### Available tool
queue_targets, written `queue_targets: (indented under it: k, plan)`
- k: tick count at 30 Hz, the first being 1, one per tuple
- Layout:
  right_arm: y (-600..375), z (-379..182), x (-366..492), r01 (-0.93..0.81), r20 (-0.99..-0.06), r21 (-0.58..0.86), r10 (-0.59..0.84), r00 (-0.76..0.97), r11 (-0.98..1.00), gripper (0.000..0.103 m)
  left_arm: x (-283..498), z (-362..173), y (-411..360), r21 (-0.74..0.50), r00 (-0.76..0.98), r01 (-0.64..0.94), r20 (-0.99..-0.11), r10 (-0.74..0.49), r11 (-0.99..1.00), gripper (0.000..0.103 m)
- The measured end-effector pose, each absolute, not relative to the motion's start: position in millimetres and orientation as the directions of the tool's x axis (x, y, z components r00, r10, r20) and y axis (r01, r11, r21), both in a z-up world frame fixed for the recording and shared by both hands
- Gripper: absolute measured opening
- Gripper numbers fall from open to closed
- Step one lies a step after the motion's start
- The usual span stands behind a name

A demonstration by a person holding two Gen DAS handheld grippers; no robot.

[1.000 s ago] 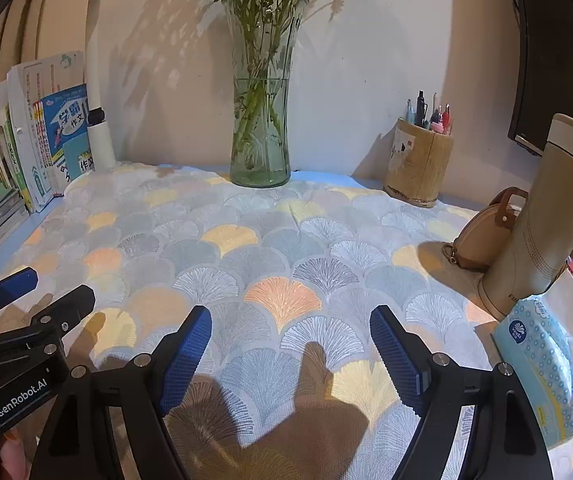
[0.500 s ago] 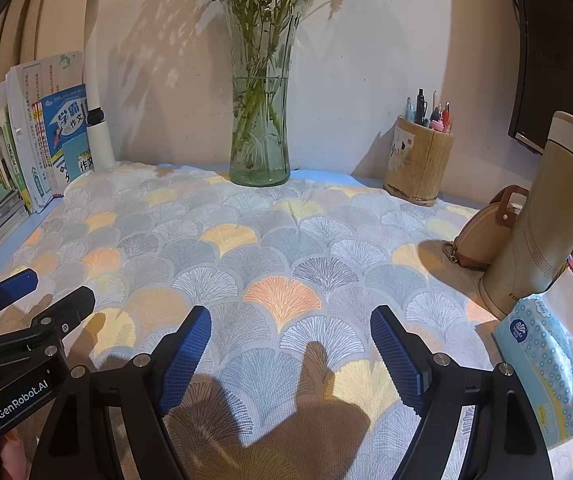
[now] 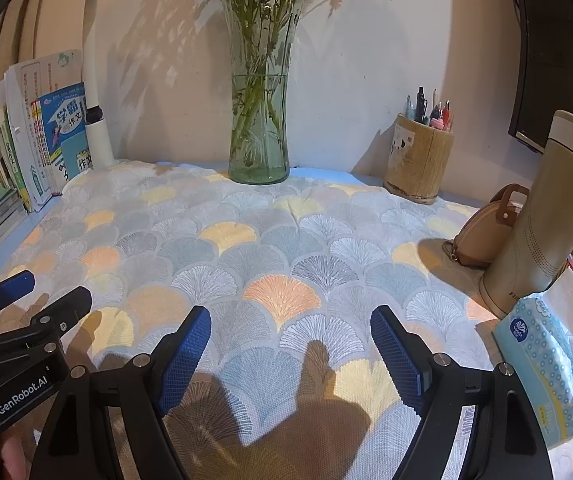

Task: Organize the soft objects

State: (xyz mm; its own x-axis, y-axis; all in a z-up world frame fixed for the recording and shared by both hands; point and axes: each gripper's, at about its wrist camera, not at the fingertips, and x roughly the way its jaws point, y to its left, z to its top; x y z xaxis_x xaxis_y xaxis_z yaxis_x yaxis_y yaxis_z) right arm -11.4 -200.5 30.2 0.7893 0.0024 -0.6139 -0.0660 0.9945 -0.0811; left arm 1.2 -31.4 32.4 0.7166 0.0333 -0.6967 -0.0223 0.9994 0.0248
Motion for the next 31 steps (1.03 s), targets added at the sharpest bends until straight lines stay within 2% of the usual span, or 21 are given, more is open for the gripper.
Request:
queue_targets:
  k: [5,17,29,31]
  plan:
    - [-200.8,30.3,-12.1,-0.061,-0.614,-0.08,0.0,0.789,0.995,0.081,-2.6,34.8,-30.9,0.044,0.727,-0.043,-0.684,0.061,0.998,0.076]
    - [-201.9,29.4,-12.0,-0.065,-0.623,-0.092,-0.007,0.782,0.994,0.081,6.8,29.0,-24.1,0.05,0.683,-0.063,-0.726,0.08,0.997,0.078]
    - [-205.7,28.0,-13.3,-0.059,-0.634,-0.085,-0.008,0.773,0.995,0.082,2.7,35.3,-28.4,0.101,0.72,-0.062,-0.685,0.115,0.993,0.081]
    - [-206.6,27.7,-12.7,-0.057,-0.637,-0.081,-0.008,0.771,0.995,0.084,2.7,36.0,-29.1,0.103,0.723,-0.054,-0.682,0.109,0.993,0.081]
